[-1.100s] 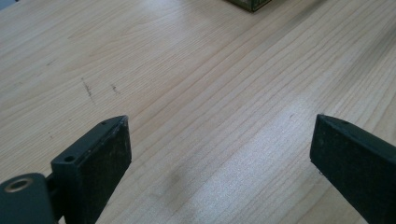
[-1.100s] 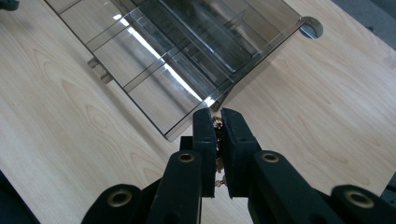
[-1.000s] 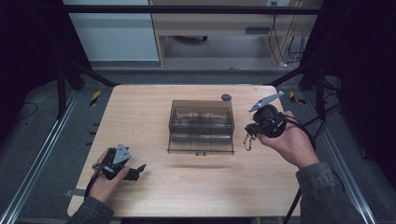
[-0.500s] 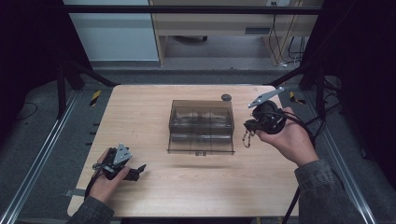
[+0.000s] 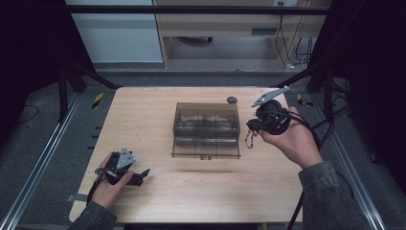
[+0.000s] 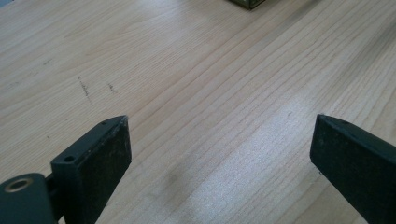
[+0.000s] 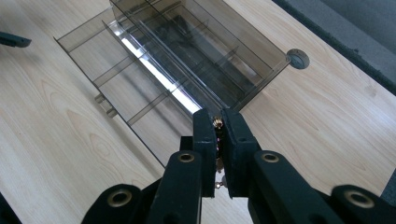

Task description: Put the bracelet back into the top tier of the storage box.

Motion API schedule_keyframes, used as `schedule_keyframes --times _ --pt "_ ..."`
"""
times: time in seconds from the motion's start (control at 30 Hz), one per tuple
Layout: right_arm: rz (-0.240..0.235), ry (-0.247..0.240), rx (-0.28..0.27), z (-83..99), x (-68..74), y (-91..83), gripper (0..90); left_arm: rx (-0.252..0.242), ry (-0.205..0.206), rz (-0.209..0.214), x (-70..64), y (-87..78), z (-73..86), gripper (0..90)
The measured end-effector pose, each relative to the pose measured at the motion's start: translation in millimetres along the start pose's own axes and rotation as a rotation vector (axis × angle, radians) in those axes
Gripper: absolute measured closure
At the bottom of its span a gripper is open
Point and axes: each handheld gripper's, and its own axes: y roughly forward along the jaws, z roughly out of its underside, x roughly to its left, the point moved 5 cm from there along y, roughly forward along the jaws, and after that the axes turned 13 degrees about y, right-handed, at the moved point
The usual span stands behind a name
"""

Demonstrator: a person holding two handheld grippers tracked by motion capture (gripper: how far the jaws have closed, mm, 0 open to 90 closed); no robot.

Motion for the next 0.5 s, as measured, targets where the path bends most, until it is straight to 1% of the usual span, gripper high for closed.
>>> schedule_keyframes --times 0.2,0.3,0.37,0.4,0.5 --pt "-0.008 -0.010 -0.007 -5.4 4.5 0.9 85.6 -0.001 0.000 -0.001 0.0 -0.1 -0.1 5.1" --pt "-0.013 -0.007 -0.014 -8.3 7.3 1.8 85.6 0.000 0.000 0.000 -0.1 0.0 0.0 5.1" --pt "-0.018 -0.010 -0.018 -10.4 9.3 2.5 85.6 0.003 0.003 0.001 -0.1 0.2 0.2 5.1" --pt "-0.019 -0.011 -0.020 -11.5 10.5 2.8 85.6 0.013 0.010 0.004 0.3 -0.2 0.8 5.1" --pt "-0.028 -0.014 -0.028 -15.0 14.8 3.8 85.6 0.012 0.010 0.004 0.2 -0.2 0.7 5.1"
